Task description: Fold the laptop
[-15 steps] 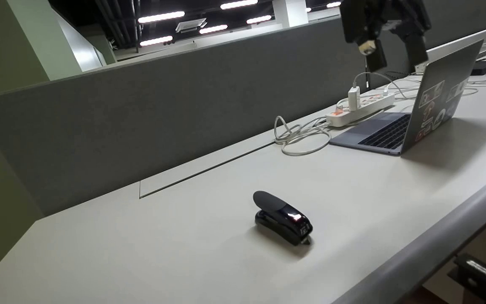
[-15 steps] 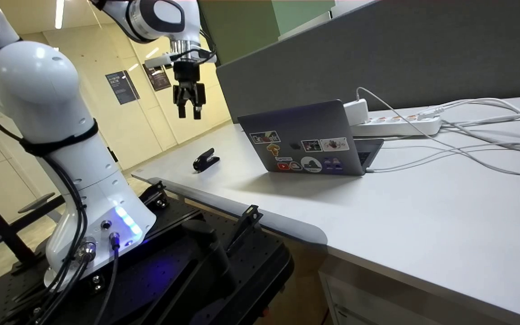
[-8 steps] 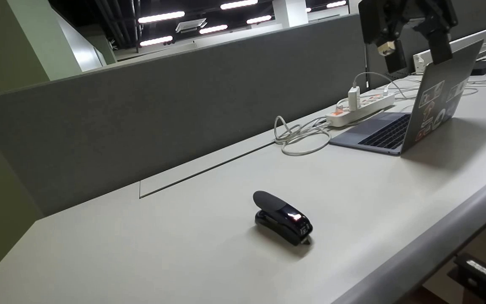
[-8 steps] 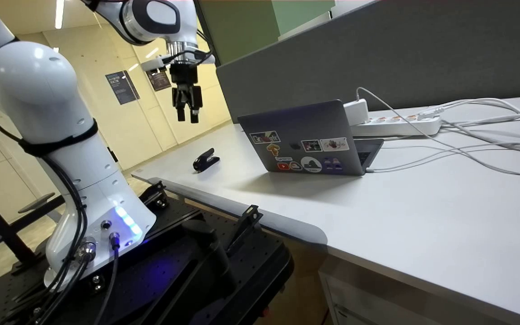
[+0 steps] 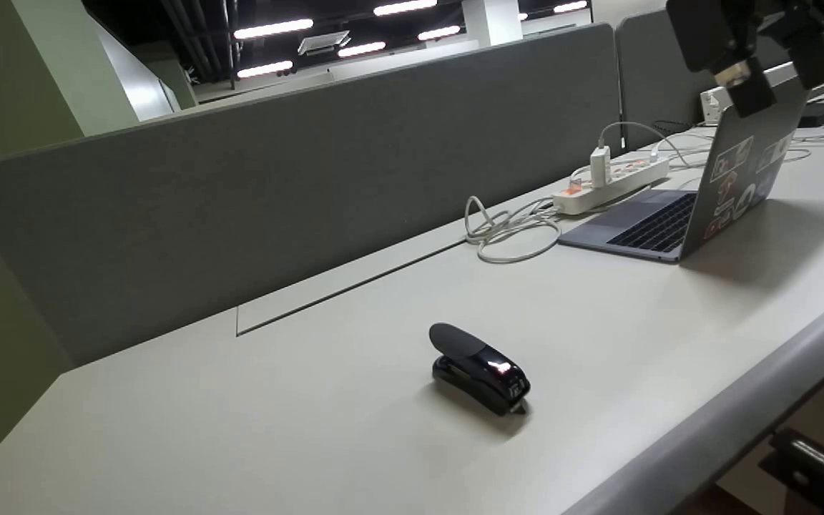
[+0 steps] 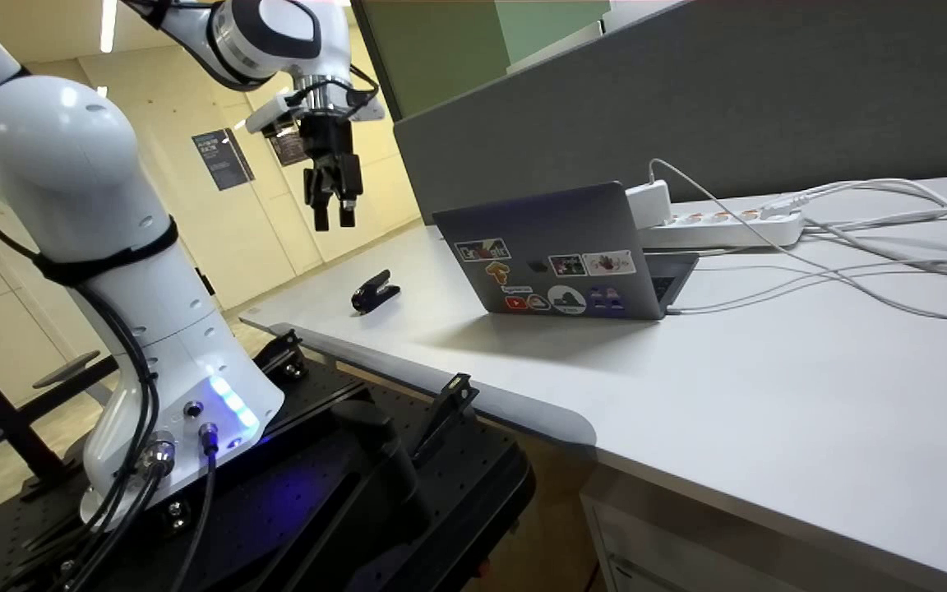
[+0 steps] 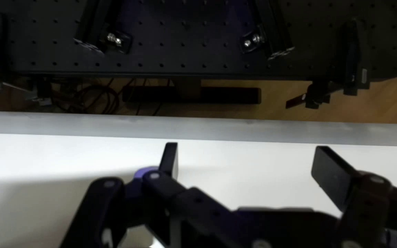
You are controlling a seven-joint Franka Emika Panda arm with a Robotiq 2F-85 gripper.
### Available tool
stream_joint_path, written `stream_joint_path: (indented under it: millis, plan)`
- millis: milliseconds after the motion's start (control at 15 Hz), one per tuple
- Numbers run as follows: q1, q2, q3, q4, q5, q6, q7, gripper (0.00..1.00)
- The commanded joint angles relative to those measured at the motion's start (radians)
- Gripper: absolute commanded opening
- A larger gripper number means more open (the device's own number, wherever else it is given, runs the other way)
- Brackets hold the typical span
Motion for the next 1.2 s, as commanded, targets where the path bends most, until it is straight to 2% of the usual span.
stream_joint_path:
  millis: [0,67,267,533,667,733,867,1133]
  plan:
    - [-0.047,-0.14,-0.006,-0.077,-0.097,-0.008,0.046,1.0]
    - [-0.069,-0.119,-0.011,-0.028,-0.138,-0.008,0.038,1.0]
    - [-0.124,-0.167,-0.046,-0.029,-0.233,0.089,-0.002,1.0]
    - [-0.17,-0.16,-0.137,-0.027,-0.279,0.187,-0.131,1.0]
    - [-0.179,-0.158,-0.197,-0.027,-0.248,0.207,-0.204,1.0]
    - [-0.172,-0.156,-0.156,-0.027,-0.257,0.188,-0.159,1.0]
    - [-0.183,-0.155,-0.191,-0.027,-0.254,0.198,-0.197,1.0]
    - [-0.192,-0.14,-0.206,-0.027,-0.267,0.203,-0.221,1.0]
